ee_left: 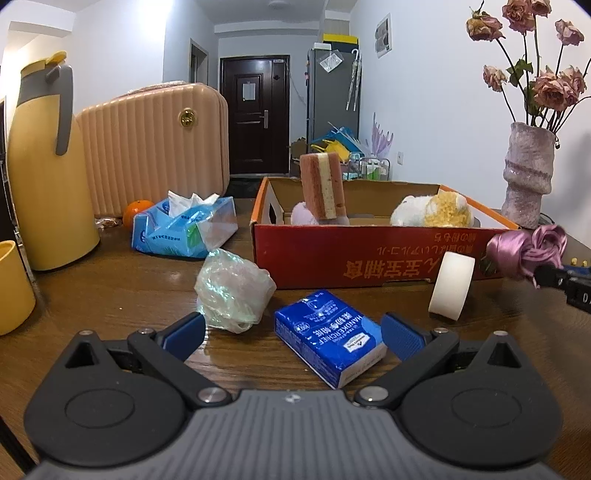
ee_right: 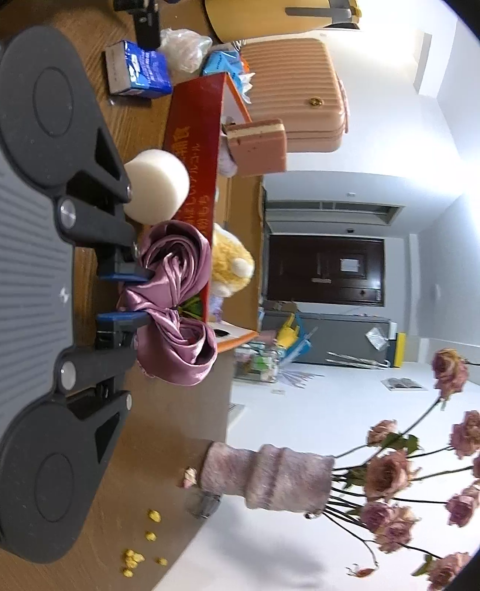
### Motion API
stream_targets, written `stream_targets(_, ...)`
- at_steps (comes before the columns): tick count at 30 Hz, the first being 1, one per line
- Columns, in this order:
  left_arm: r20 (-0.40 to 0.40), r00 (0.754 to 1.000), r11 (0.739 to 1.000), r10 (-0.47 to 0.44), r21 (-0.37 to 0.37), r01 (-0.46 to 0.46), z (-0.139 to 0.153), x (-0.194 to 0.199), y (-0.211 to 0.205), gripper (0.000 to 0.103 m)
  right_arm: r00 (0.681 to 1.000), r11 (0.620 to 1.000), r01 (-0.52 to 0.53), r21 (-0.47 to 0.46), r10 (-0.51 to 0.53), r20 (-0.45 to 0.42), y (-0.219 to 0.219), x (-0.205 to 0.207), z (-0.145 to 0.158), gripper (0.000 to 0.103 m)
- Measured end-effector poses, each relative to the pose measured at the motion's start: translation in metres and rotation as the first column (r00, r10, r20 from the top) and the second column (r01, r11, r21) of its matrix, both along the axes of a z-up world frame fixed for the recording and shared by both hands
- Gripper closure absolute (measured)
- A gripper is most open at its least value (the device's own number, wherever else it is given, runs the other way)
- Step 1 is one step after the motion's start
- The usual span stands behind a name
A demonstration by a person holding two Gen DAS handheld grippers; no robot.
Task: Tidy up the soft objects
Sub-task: 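Lower the right gripper onto the pink satin bow and close it, then close the left gripper on the blue tissue pack while the right gripper holds the bow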
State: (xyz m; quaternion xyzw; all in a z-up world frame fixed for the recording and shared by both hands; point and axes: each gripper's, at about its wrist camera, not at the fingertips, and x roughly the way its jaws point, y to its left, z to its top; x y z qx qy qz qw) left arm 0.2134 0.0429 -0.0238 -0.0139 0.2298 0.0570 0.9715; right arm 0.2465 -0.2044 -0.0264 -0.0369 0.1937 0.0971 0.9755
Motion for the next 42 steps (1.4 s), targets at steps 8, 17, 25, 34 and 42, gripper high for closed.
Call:
stream_targets(8, -0.05, 0.999, 1.0, 0.001, -0.015, -0.002, -0.006, 0.012, -0.007, 0.0, 0.999, 1.0, 0.026, 0.0, -0.026, 0.025, -0.001, -0.001, 0.002, 0.088)
stream_targets(17, -0.102, 0.994, 0.998, 0.051, -0.018, -0.053, -0.01, 0.036, -0.028, 0.0, 0.999, 1.0, 0.029, 0.003, -0.029, 0.036, -0.001, -0.003, 0.003, 0.088)
stream_targets(25, -0.178, 0.971, 0.987, 0.159, -0.003, -0.162, -0.019, 0.064, -0.039, 0.0, 0.999, 1.0, 0.029, 0.004, -0.029, 0.036, -0.001, -0.004, 0.003, 0.088)
stream_targets(34, -0.222, 0.963, 0.987, 0.155, -0.006, -0.16, -0.025, 0.068, -0.036, 0.029, 0.999, 1.0, 0.026, 0.005, -0.026, 0.035, 0.0, -0.004, 0.003, 0.088)
stream_targets(42, -0.209, 0.972, 0.992, 0.106, -0.04, -0.117, -0.02, 0.065, -0.035, 0.043, 0.999, 1.0, 0.019, 0.008, -0.019, 0.037, 0.0, -0.005, 0.002, 0.088)
